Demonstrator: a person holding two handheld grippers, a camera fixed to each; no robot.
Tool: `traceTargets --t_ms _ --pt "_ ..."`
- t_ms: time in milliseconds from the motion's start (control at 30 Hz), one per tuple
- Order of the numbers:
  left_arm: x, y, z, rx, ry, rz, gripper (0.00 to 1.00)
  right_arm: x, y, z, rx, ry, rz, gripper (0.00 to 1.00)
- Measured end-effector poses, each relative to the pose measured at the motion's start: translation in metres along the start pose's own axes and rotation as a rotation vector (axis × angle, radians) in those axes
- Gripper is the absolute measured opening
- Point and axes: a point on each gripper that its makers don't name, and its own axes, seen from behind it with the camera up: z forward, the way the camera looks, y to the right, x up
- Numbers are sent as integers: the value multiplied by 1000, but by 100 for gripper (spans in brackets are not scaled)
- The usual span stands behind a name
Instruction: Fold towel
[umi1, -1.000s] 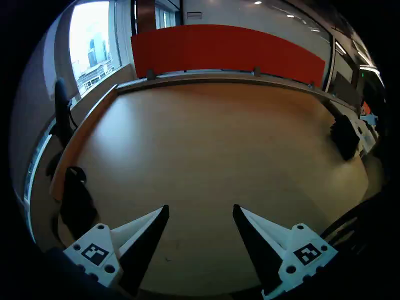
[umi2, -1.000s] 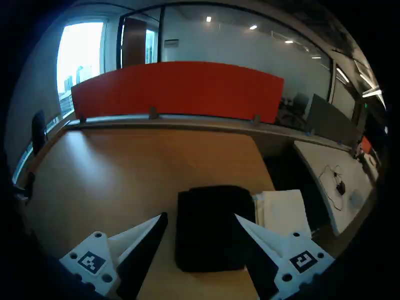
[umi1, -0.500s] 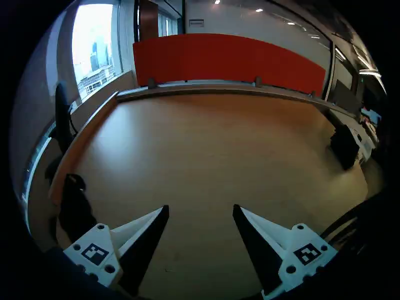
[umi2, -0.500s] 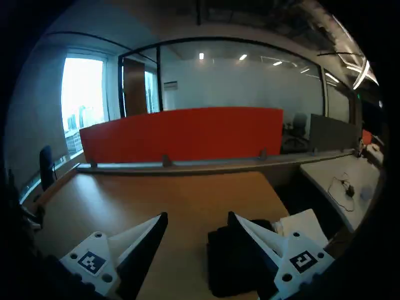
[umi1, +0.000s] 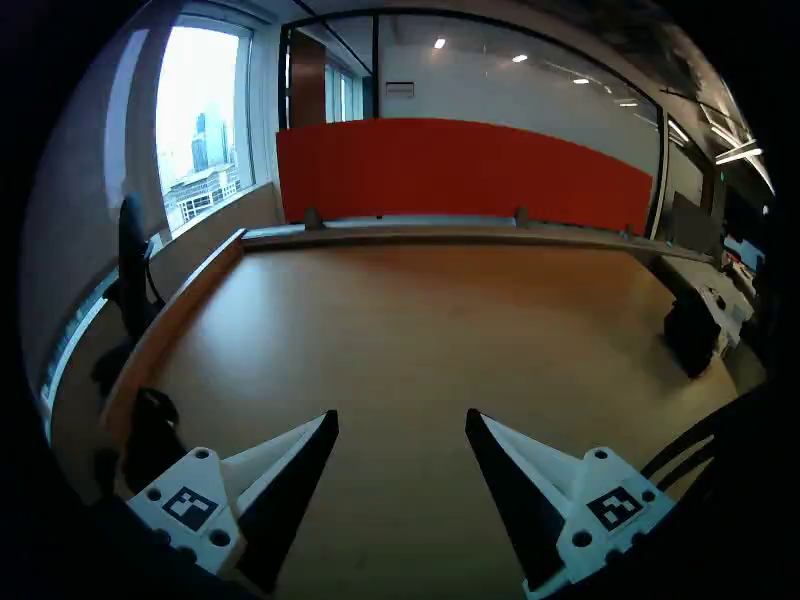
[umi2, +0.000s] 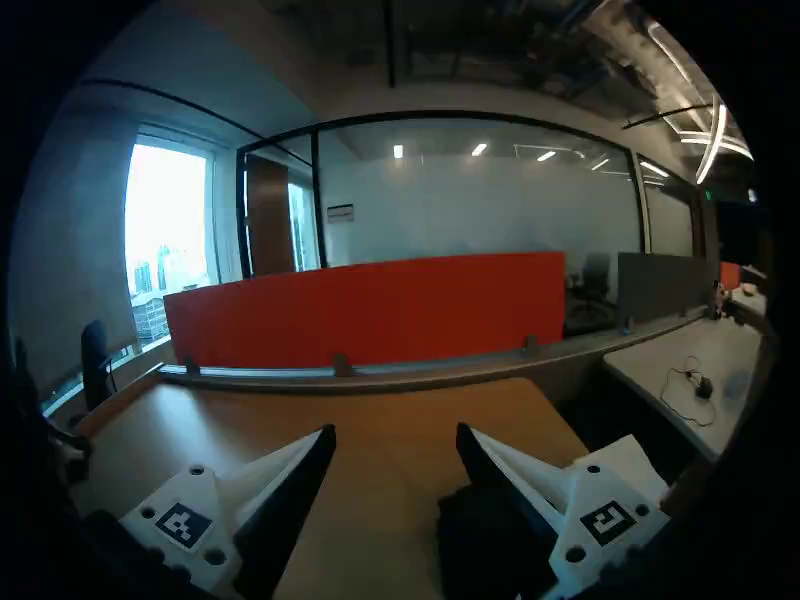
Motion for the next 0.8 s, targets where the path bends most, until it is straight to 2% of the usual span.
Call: traceTargets --t_ms 267,567,800 --pt "55 -14 7 19 154 -49 95 3 -11 4 -5 12 -8 93" --pt "110 -26 10 43 311 -51 95 9 -21 6 -10 20 -23 93" --pt "135 -29 16 42 368 -52 94 13 -33 9 -15 30 -22 93"
